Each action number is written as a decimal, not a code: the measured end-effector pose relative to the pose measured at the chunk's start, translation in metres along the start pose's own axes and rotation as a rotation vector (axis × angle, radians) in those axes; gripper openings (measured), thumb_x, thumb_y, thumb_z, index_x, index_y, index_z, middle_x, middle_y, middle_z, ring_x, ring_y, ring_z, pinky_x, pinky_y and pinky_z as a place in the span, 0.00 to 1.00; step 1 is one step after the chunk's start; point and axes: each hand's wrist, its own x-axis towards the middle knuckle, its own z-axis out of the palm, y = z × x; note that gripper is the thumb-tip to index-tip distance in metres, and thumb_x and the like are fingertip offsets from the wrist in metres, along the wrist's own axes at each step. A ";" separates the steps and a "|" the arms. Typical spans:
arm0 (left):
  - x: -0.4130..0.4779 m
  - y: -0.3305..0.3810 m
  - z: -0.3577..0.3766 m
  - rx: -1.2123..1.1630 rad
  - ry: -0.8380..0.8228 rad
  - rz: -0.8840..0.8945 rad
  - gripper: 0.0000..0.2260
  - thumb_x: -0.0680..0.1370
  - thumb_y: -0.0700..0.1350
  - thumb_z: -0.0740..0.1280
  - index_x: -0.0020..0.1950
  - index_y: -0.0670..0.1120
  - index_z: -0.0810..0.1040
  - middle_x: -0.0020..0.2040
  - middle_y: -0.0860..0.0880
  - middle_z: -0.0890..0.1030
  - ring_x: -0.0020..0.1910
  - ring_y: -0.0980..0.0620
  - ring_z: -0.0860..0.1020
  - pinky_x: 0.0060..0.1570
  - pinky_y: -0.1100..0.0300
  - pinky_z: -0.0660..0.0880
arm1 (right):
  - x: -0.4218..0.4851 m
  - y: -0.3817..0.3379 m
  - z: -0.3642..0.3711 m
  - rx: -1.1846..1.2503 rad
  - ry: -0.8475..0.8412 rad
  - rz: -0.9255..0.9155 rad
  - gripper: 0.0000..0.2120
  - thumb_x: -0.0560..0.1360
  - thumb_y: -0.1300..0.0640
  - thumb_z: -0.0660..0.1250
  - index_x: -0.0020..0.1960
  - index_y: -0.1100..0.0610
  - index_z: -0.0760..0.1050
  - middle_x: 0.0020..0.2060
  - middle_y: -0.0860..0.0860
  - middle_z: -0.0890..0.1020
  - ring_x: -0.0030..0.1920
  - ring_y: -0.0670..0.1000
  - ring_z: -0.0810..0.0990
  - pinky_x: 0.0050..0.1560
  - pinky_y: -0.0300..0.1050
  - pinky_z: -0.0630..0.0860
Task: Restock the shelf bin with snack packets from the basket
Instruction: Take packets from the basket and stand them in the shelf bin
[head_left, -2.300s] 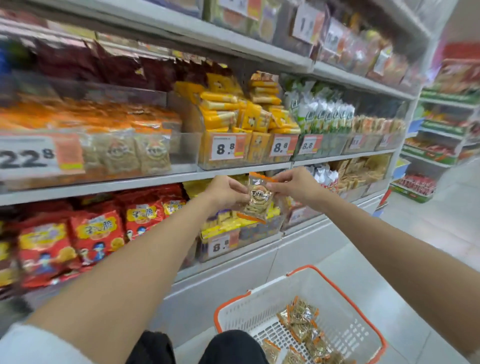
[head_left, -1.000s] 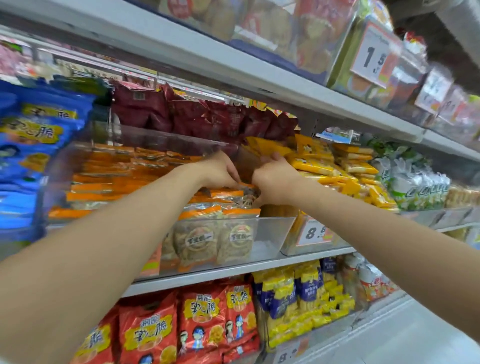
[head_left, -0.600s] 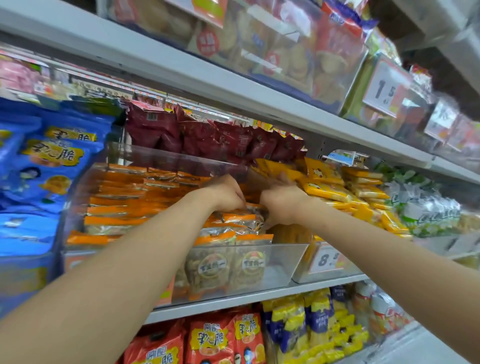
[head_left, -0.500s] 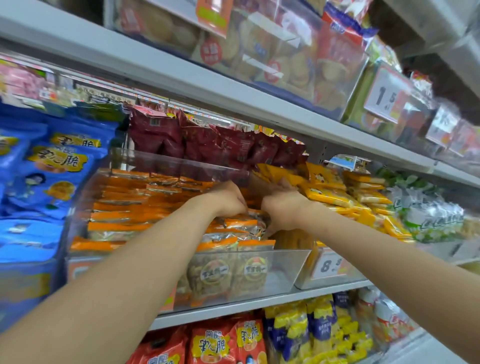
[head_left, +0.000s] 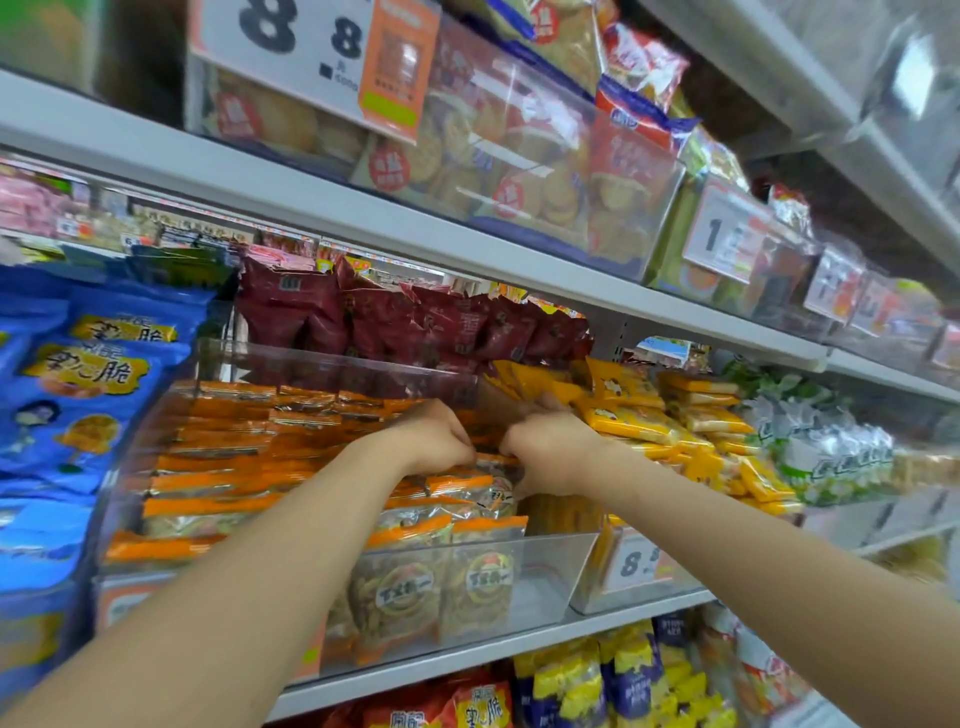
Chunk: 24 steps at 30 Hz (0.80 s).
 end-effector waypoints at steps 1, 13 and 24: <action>0.000 0.000 0.000 0.000 -0.002 0.004 0.06 0.75 0.47 0.70 0.48 0.50 0.86 0.35 0.55 0.79 0.35 0.56 0.76 0.22 0.68 0.68 | -0.001 0.001 -0.001 0.009 -0.001 -0.005 0.17 0.71 0.43 0.72 0.54 0.52 0.78 0.52 0.52 0.80 0.61 0.56 0.71 0.68 0.54 0.57; -0.025 0.018 -0.011 -0.033 0.121 0.070 0.04 0.75 0.47 0.70 0.46 0.51 0.84 0.45 0.52 0.83 0.44 0.54 0.80 0.48 0.55 0.79 | -0.047 0.018 -0.012 0.271 0.420 0.034 0.15 0.77 0.49 0.67 0.62 0.51 0.76 0.56 0.49 0.80 0.60 0.53 0.73 0.60 0.48 0.64; -0.090 0.090 0.040 -0.060 0.131 0.198 0.08 0.71 0.40 0.72 0.36 0.48 0.74 0.32 0.52 0.76 0.32 0.53 0.73 0.30 0.63 0.67 | -0.146 0.005 0.029 0.716 0.598 0.217 0.08 0.78 0.60 0.65 0.55 0.57 0.80 0.45 0.50 0.80 0.42 0.45 0.72 0.43 0.44 0.73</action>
